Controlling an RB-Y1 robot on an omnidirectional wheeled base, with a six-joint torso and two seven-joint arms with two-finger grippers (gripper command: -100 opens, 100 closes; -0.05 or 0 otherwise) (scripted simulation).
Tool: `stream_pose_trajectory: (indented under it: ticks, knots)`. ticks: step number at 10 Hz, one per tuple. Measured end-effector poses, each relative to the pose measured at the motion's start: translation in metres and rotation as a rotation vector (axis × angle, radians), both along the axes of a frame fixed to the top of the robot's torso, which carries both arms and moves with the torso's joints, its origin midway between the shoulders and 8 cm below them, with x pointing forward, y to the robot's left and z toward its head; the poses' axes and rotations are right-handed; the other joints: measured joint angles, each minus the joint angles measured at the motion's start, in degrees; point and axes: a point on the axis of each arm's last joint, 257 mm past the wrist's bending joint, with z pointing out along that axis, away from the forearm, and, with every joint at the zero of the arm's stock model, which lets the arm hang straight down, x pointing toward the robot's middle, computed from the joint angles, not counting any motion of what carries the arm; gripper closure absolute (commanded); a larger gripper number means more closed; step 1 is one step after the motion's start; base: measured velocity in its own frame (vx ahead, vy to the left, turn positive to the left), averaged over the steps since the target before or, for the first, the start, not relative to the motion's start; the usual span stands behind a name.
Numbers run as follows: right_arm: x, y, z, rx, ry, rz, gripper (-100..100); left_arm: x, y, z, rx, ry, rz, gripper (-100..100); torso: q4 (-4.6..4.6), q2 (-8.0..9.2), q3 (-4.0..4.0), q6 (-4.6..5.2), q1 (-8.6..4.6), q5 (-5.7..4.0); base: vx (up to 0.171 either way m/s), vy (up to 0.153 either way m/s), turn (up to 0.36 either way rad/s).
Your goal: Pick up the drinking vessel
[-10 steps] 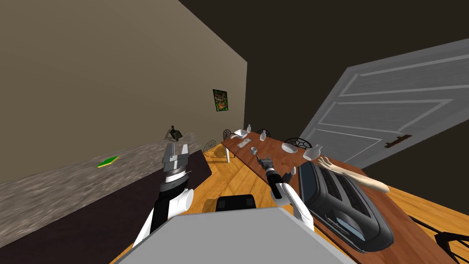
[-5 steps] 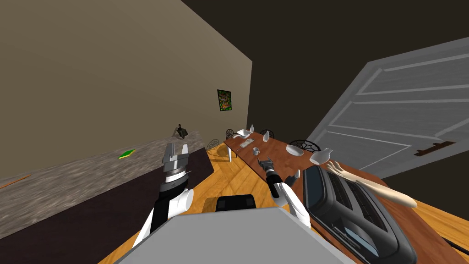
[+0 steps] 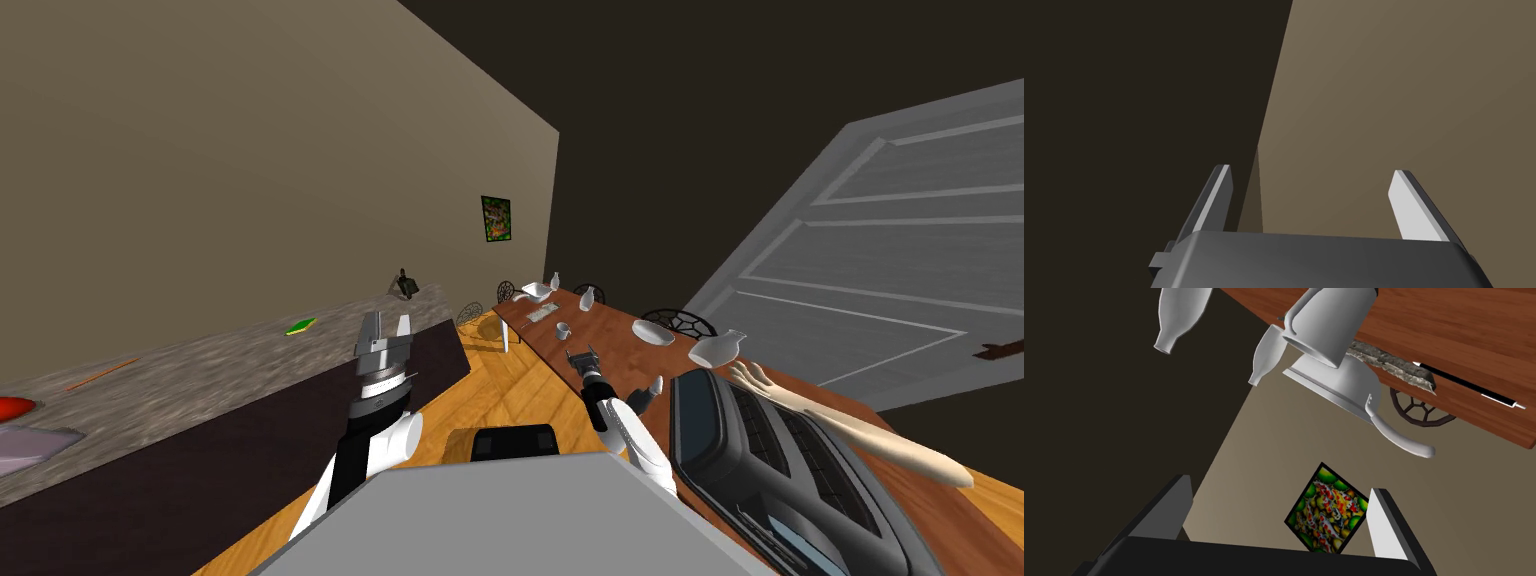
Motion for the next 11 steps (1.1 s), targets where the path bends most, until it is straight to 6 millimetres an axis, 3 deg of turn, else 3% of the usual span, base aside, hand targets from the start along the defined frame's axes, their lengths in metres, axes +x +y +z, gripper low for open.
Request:
stream_pose_trajectory:
  ticks: [11]
  knots:
    - [-0.006,-0.047,-0.041,-0.393,0.169,-0.016,-100,0.000,0.000,0.000,0.000,0.000,0.000,0,-0.01,-0.04,-0.02,0.05,-0.04,0.00,-0.008,-0.016,0.078]
